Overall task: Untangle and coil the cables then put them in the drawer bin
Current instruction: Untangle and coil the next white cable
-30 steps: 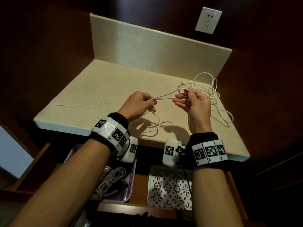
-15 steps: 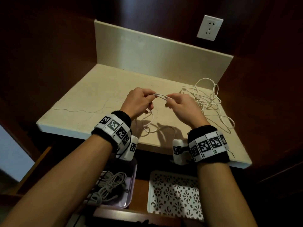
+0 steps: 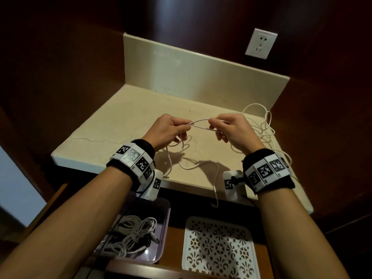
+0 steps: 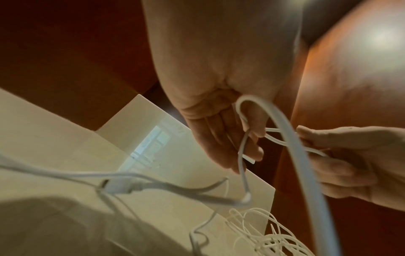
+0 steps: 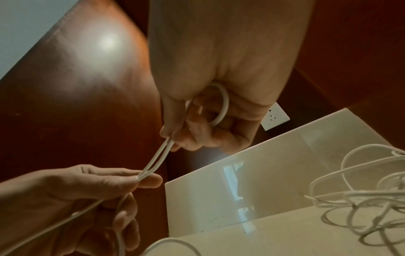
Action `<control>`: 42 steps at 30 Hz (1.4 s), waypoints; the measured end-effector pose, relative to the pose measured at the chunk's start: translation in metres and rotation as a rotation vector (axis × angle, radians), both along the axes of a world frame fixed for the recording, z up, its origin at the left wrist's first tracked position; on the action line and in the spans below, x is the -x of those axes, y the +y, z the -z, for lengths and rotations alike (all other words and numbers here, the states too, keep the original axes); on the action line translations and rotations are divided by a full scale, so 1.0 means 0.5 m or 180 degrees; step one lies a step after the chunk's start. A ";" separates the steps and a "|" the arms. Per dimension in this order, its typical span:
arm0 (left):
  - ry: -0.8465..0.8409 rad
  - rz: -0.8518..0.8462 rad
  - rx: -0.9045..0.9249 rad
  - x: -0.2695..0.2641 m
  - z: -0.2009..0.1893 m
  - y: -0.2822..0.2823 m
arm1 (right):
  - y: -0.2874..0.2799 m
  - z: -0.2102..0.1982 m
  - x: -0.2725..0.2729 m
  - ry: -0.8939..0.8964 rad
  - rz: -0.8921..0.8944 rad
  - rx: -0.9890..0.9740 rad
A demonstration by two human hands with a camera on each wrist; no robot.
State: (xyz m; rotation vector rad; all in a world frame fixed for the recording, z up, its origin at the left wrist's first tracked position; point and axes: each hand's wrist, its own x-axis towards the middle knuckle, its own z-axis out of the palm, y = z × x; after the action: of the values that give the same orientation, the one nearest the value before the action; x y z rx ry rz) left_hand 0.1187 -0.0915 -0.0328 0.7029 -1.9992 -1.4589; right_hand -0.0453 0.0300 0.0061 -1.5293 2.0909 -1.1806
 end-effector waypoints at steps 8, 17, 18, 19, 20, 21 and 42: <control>-0.0184 -0.0157 0.0068 0.006 -0.003 -0.012 | -0.004 -0.009 0.019 -0.0225 0.0262 -0.0195; -0.1117 -0.0904 0.0893 0.012 -0.002 -0.035 | 0.014 -0.036 0.027 -0.0612 -0.0119 -0.0178; -0.1216 -0.0897 0.1070 0.015 -0.008 -0.030 | 0.011 -0.037 0.026 -0.0582 -0.0134 -0.0193; -0.1206 -0.0855 0.1187 0.019 -0.014 -0.024 | 0.008 -0.039 0.024 -0.0524 -0.0121 -0.0227; -0.1125 -0.0783 0.1247 0.023 -0.021 -0.017 | 0.006 -0.041 0.022 -0.0449 -0.0091 -0.0267; -0.1002 -0.0695 0.1266 0.025 -0.028 -0.010 | 0.004 -0.042 0.020 -0.0377 -0.0054 -0.0305; -0.0790 -0.1152 0.1350 0.030 -0.013 -0.040 | -0.003 0.006 0.032 -0.0287 0.0349 -0.1134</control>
State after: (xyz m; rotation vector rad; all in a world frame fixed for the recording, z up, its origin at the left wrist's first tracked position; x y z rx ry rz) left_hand 0.1037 -0.1115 -0.0265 1.0233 -2.1273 -0.7365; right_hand -0.0613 0.0283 0.0032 -1.1927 2.2023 -0.8334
